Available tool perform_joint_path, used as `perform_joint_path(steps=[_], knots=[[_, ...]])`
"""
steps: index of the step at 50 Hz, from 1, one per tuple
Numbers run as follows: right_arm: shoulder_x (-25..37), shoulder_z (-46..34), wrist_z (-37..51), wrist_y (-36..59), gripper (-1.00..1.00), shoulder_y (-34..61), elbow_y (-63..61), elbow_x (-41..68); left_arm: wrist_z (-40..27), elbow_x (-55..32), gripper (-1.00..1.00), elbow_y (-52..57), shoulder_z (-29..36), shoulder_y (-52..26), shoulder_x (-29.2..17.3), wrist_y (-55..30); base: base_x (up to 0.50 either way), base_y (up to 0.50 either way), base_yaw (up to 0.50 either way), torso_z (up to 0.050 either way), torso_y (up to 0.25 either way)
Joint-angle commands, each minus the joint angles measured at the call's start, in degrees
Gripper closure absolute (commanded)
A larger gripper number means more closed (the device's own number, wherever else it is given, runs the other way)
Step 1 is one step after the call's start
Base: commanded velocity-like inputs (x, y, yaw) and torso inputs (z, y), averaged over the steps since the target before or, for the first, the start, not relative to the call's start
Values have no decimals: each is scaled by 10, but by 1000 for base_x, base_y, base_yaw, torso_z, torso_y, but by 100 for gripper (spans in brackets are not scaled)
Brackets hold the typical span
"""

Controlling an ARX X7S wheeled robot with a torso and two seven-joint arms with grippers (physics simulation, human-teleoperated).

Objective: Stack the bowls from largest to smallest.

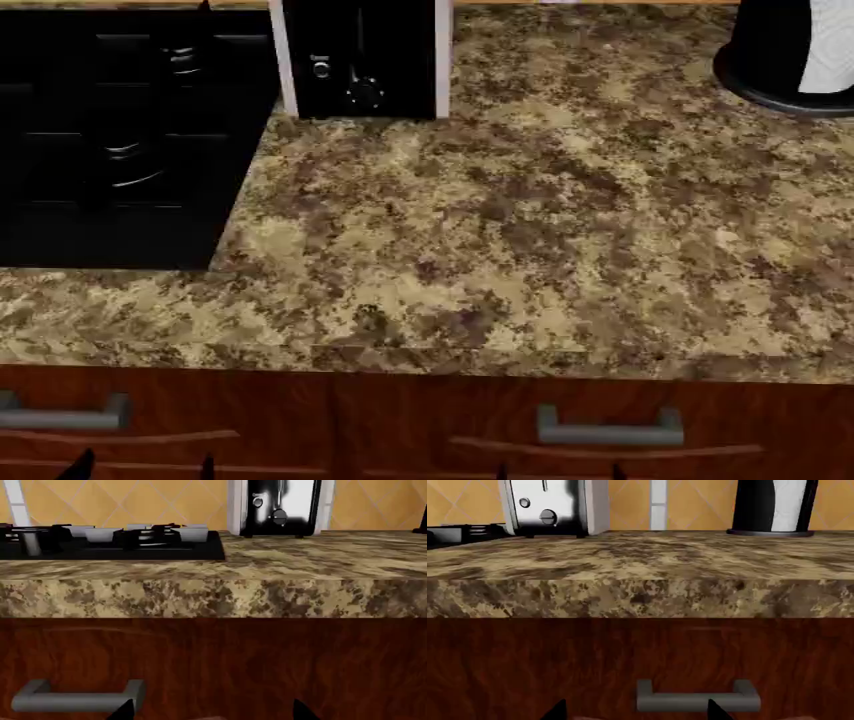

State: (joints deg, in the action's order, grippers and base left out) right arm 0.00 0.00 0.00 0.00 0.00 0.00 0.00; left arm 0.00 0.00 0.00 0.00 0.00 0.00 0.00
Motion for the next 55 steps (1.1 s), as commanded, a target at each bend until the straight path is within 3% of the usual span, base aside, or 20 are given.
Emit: perform_joint_path(steps=[1, 17, 20, 21, 27, 34, 39, 44, 46, 48, 51, 55], knots=[[7, -9, 9, 5, -100, -2, -7, 7, -5, -4, -100, 14, 5, 3, -4, -10, 0, 0, 0, 0, 0], [32, -38, 40, 9, -100, -2, -6, 29, -36, -31, -100, -11, 35, 1, -31, 14, 0, 0, 0, 0, 0], [34, -40, 42, 9, -100, -2, -6, 31, -42, -32, -100, -9, 36, 2, -32, 8, 0, 0, 0, 0, 0], [6, -7, 9, 10, -100, -3, -6, 3, -13, -3, -100, -7, 5, 3, -5, 2, 0, 0, 0, 0, 0], [18, -15, 25, 16, -100, 6, 4, 27, -35, -14, -100, -6, 18, 2, -18, -2, 0, 0, 0, 0, 0], [30, -19, 50, 43, -100, -8, -59, 30, -53, -29, -100, 24, 20, 3, -28, -23, 0, 0, 0, 0, 0], [51, 9, 68, 116, -100, -5, -171, 44, -63, -59, -100, 193, 9, 14, -44, -141, 0, 0, 0, 0, 0], [73, 34, 85, 258, -100, -3, -373, 72, -71, -97, -100, 365, -10, 14, -71, -272, 0, 0, 0, 0, 0], [91, 33, 89, 294, -100, 0, -432, 62, -84, -138, -100, 485, -35, -17, -87, -404, 0, 0, 0, 0, 0], [95, 52, 88, 336, -100, 9, -466, 85, -86, -178, -100, 541, -63, -38, -93, -480, 0, 0, 0, 0, 0], [104, 69, 83, 386, -100, 22, -495, 110, -99, -247, -100, 599, -113, -76, -106, -575, 0, 0, 0, 0, 0], [114, 83, 83, 436, -100, 33, -522, 127, -148, -312, -100, 592, -128, -88, -147, -588, 0, 0, 0, 0, 0]])
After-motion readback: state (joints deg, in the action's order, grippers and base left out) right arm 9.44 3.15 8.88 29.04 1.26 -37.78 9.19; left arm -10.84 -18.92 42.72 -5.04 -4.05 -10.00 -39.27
